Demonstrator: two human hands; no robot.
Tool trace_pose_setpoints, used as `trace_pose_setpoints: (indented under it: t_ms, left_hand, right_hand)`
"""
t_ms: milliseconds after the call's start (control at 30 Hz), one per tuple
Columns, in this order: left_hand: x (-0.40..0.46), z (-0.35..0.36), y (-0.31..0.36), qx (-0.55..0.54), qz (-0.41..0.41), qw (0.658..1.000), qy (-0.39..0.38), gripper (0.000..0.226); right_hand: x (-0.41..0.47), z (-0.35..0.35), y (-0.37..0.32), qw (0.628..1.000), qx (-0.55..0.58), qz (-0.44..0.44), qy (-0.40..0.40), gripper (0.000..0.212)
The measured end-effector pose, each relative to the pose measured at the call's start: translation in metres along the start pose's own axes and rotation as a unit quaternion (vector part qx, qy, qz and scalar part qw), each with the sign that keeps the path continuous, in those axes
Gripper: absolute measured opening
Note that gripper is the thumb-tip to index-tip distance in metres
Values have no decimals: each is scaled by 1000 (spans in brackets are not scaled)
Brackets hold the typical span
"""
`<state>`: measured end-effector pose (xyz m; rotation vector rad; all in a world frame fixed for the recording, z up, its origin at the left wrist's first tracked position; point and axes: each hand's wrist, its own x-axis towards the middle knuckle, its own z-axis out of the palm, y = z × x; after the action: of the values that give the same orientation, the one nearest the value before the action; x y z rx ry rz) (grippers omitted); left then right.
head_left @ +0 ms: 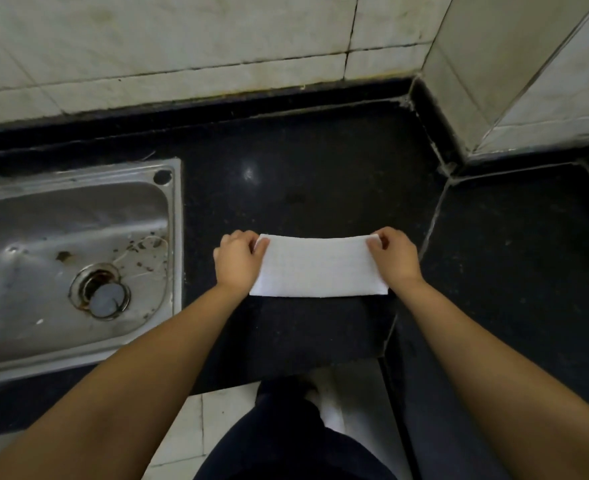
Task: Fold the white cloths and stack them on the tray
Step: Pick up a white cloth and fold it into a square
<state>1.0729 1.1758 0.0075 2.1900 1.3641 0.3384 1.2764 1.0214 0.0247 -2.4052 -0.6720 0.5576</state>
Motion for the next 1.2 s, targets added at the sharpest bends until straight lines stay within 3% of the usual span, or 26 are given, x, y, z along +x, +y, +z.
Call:
trace_pose_setpoints:
  t_ms: [167, 300, 500, 700, 767, 867, 967, 1100, 1200]
  left_hand:
    - [5, 15, -10, 47, 14, 999, 22, 23]
    - [-7, 11, -16, 7, -17, 999, 46, 51]
    - [-46, 10, -35, 118, 3, 993, 2, 62]
    - [-53, 14, -29, 146, -6, 989, 25, 57]
    - [-54, 12, -24, 120, -30, 992, 4, 54]
    - [-44, 3, -18, 47, -43, 997, -45, 36]
    - [-14, -28, 5, -55, -19, 993, -99, 17]
    - [34, -87, 58, -123, 70, 989, -40, 17]
    - [50, -124, 97, -161, 122, 979, 13, 8]
  right_hand:
    - [1, 16, 2, 990, -137, -14, 31, 24]
    - [5, 22, -20, 970, -223, -92, 39, 43]
    - [10, 79, -108, 924, -241, -232, -186, 41]
    - [12, 104, -139, 875, -341, -231, -256, 27]
    - [9, 97, -139, 882, -311, -228, -272, 21]
    - [6, 71, -139, 927, -155, -174, -295, 16]
    - [15, 29, -146, 945, -66, -197, -252, 22]
    - [27, -35, -163, 964, 32, -232, -127, 14]
    - [27, -74, -174, 956, 130, -252, -70, 5]
